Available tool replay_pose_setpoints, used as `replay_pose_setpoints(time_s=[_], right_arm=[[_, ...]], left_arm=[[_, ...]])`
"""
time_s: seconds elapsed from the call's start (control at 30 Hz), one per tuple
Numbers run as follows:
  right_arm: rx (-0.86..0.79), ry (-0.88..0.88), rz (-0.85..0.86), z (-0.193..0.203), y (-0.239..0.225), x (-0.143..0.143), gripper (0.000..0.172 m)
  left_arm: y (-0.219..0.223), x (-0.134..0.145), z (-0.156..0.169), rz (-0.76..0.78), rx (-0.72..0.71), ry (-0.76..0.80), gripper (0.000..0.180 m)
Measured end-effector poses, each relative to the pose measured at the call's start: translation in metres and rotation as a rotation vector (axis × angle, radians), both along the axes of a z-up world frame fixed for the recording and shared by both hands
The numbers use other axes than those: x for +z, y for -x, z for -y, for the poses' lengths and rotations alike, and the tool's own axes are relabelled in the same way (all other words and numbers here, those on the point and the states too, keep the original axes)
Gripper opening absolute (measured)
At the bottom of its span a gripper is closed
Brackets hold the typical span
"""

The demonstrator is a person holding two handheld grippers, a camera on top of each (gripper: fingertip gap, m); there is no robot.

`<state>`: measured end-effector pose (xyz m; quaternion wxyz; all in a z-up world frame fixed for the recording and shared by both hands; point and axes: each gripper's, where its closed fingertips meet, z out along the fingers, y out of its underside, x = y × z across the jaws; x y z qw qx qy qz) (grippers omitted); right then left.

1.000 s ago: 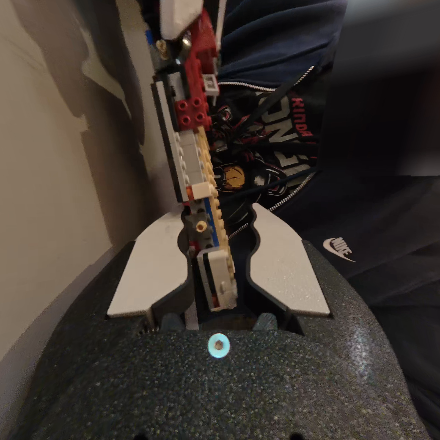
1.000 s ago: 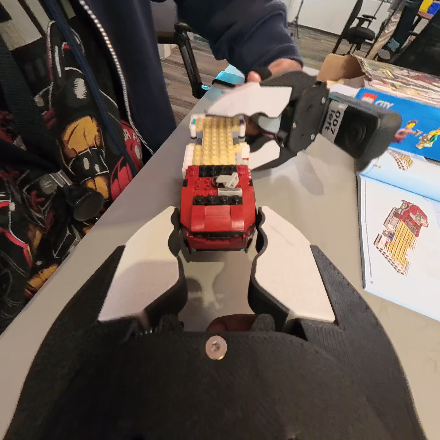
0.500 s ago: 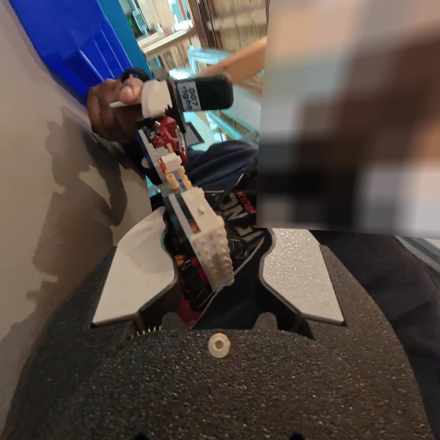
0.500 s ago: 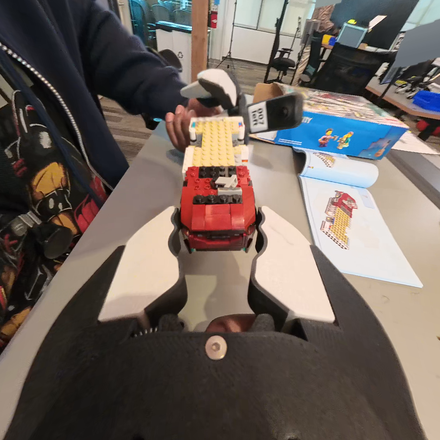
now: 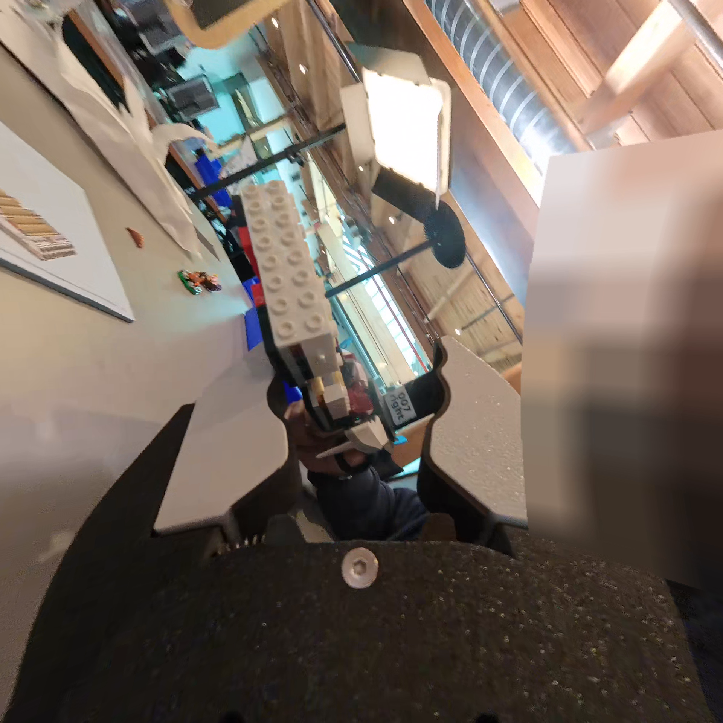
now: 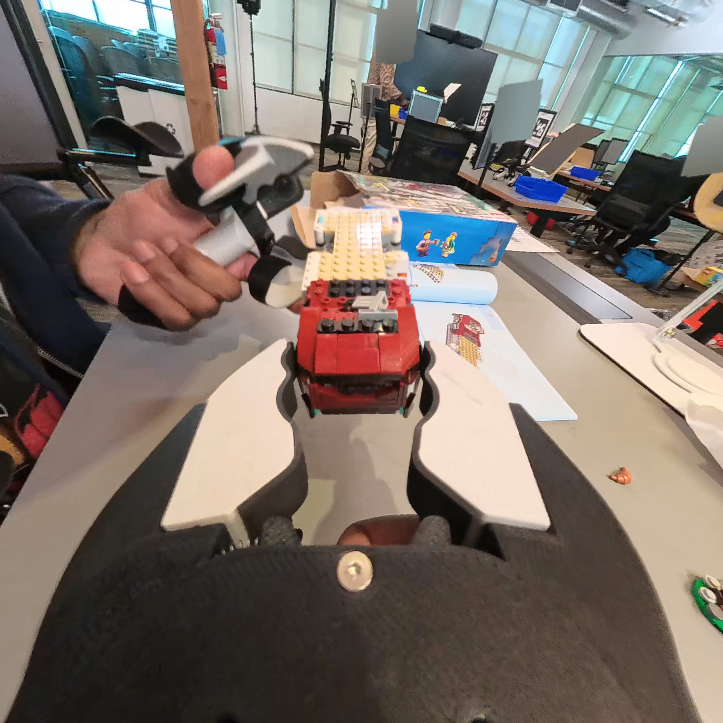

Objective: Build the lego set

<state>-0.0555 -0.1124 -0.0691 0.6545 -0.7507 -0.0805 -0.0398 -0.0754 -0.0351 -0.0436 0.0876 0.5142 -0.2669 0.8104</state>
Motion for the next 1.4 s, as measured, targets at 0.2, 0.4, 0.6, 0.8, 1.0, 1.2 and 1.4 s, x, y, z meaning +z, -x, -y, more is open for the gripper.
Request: replay_pose_setpoints(time_s=[0.2,0.4,0.6,0.8,1.0,1.2,1.4], right_arm=[[0.010,0.038,0.050,-0.003,0.007,-0.011,0.062],[0.016,0.064,0.019,-0.007,0.007,-0.017,0.062],[0.014,0.148,-0.008,-0.011,0.002,-0.030,0.062],[-0.077,0.186,0.073,-0.012,-0.004,-0.026,0.060],[-0.129,0.236,0.303,-0.020,0.010,-0.017,0.049],[-0.096,0.375,0.408,-0.038,0.024,-0.031,0.040],[-0.100,0.478,0.409,-0.049,0.012,-0.033,0.035]], left_arm=[[-0.016,-0.021,0.023,-0.098,0.023,0.002,0.062],[-0.022,-0.044,0.045,-0.205,-0.065,-0.111,0.047],[-0.023,-0.048,0.042,-0.230,-0.078,-0.112,0.028],[-0.027,-0.058,0.036,-0.272,-0.037,0.025,0.029],[-0.032,-0.064,0.019,-0.309,0.115,-0.131,0.028],[-0.029,-0.067,0.009,-0.322,0.178,-0.287,0.028],[-0.025,-0.069,0.010,-0.319,0.171,-0.407,0.029]])
